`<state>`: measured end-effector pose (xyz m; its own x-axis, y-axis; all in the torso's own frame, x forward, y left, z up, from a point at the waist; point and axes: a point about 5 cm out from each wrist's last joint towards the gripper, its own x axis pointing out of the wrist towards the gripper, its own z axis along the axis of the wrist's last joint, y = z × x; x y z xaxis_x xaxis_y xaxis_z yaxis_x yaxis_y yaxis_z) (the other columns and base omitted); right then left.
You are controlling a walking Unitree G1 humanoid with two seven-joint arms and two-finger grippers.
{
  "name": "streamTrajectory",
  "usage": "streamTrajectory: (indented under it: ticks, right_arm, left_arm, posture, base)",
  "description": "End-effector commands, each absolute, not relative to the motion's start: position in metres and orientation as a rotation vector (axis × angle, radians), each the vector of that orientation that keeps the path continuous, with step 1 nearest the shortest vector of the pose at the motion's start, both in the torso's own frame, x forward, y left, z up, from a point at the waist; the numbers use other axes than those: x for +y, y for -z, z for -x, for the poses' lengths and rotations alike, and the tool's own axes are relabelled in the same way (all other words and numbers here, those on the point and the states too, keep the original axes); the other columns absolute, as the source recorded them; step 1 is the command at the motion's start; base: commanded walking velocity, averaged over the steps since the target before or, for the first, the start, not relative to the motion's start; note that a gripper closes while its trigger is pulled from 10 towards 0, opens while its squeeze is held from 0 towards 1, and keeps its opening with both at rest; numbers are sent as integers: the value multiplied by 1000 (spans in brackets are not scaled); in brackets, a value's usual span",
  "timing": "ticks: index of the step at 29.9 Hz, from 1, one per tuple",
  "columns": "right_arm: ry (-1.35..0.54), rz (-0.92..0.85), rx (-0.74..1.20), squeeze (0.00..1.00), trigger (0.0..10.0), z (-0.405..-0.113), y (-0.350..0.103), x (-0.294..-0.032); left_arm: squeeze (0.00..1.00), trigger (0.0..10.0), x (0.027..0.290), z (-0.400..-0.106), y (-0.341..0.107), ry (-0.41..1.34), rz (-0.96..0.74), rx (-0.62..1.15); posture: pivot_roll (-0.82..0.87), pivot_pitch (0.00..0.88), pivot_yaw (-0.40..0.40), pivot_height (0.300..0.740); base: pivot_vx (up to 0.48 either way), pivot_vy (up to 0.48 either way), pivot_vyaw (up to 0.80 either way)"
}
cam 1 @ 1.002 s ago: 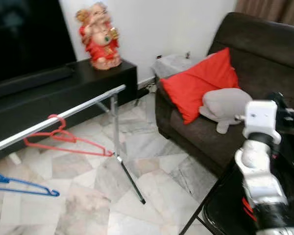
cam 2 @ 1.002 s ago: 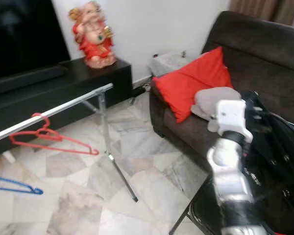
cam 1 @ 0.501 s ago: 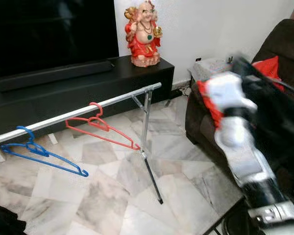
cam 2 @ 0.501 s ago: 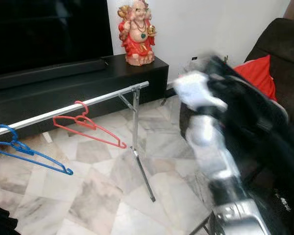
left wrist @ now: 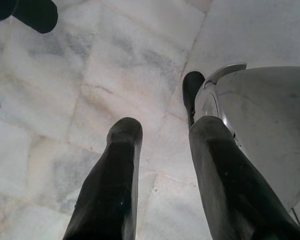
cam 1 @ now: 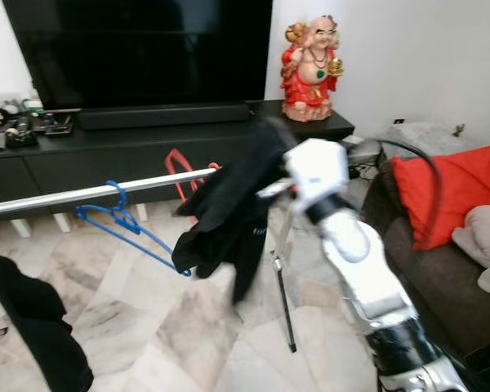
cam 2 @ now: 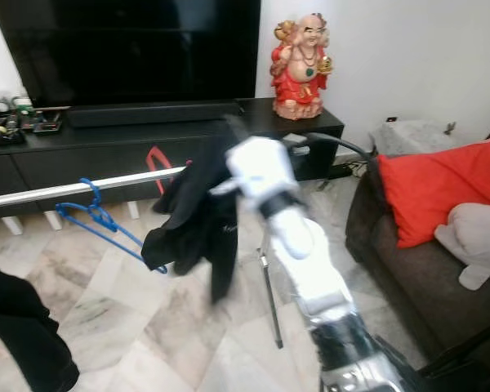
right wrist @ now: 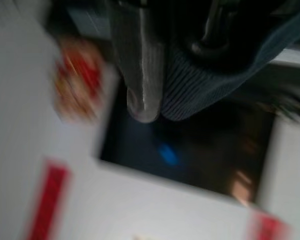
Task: Hang hanger
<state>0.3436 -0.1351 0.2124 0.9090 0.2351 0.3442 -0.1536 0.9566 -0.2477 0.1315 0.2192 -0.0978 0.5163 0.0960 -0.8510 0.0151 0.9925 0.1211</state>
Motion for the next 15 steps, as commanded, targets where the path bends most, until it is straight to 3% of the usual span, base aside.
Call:
streamTrajectory:
  ticks: [1, 6, 15]
  right_arm:
    - [-186, 166, -427, 0, 10000, -343, -226, -137]
    - [-66, 129, -295, 0, 10000, -336, -187, -162]
    - [27, -30, 54, 0, 10000, -330, -93, -174]
  left_arm:
    - [0, 10000, 220, -129, 99, -60, -108, 1040]
    - [0, 10000, 221, -129, 99, -53, -114, 1041]
    - [0, 10000, 221, -130, 98, -57, -116, 1039]
  posture:
    - [50, 0, -3, 740]
    - [50, 0, 0, 740]
    - [55, 0, 0, 740]
  base:
    - [0, 0, 0]
    - [0, 0, 0]
    - [0, 0, 0]
